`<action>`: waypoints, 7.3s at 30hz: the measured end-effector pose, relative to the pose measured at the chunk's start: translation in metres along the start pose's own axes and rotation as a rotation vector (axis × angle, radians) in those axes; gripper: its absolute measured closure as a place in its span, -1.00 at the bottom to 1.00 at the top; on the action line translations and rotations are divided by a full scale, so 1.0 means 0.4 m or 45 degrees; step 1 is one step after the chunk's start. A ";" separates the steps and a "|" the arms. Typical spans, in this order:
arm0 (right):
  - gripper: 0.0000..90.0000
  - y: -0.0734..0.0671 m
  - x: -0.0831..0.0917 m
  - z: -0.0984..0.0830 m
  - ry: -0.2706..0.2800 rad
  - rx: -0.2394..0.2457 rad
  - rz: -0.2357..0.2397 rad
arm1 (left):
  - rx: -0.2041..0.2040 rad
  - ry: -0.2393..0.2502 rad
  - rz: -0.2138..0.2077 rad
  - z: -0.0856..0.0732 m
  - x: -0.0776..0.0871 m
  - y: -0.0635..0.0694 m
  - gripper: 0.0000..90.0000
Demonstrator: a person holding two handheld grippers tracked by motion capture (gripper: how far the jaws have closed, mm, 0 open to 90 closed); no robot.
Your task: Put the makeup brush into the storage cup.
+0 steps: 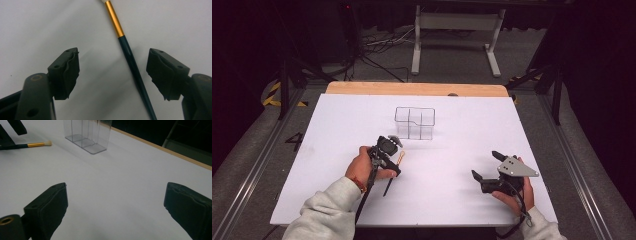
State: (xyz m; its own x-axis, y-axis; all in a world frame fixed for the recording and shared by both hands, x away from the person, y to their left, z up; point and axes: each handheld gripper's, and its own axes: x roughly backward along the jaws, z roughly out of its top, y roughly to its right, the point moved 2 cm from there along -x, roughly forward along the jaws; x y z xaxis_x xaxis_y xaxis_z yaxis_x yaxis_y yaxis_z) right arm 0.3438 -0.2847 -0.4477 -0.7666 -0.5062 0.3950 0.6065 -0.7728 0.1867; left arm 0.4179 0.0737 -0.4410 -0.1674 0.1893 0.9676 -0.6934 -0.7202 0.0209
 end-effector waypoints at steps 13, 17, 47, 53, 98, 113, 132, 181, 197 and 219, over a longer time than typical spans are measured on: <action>-0.87 0.000 -0.002 -0.002 -0.011 -0.004 0.006 | -0.056 -0.054 -0.009 0.012 -0.011 0.008 0.28; -0.87 0.001 -0.004 -0.003 -0.017 -0.004 0.009 | -0.072 -0.064 -0.006 0.013 -0.011 0.011 0.55; -0.86 0.003 -0.006 -0.003 -0.034 -0.016 -0.021 | -0.212 -0.098 0.008 0.020 -0.012 0.011 0.84; -0.86 0.004 -0.007 -0.004 -0.035 -0.018 -0.018 | -0.222 -0.084 -0.006 0.016 -0.010 0.008 0.84; -0.85 0.004 0.004 0.002 0.013 -0.025 -0.026 | -0.185 0.640 -0.019 -0.098 0.130 -0.070 0.84; -0.85 0.009 0.004 -0.001 0.010 -0.039 -0.042 | -0.190 0.867 -0.008 -0.167 0.156 -0.106 0.84; -0.85 0.009 0.001 -0.002 0.005 -0.042 -0.035 | -0.148 1.088 0.092 -0.186 0.160 -0.127 0.84; -0.85 0.013 0.005 0.000 0.045 -0.071 -0.022 | -0.087 1.556 -0.064 -0.057 0.261 -0.138 0.84; -0.85 0.017 0.007 -0.001 0.048 -0.085 -0.025 | -0.136 1.605 -0.100 0.019 0.293 -0.116 0.84; -0.85 0.016 0.007 -0.001 0.048 -0.071 -0.021 | -0.174 1.612 -0.125 0.098 0.280 -0.100 0.84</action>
State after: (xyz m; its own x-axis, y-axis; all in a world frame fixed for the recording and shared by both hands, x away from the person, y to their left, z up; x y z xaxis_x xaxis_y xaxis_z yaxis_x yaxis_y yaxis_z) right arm 0.3456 -0.2913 -0.4458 -0.7846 -0.5065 0.3576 0.5817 -0.8009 0.1419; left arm 0.4543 0.0973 -0.3237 -0.6071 0.7933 0.0470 -0.7946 -0.6068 -0.0206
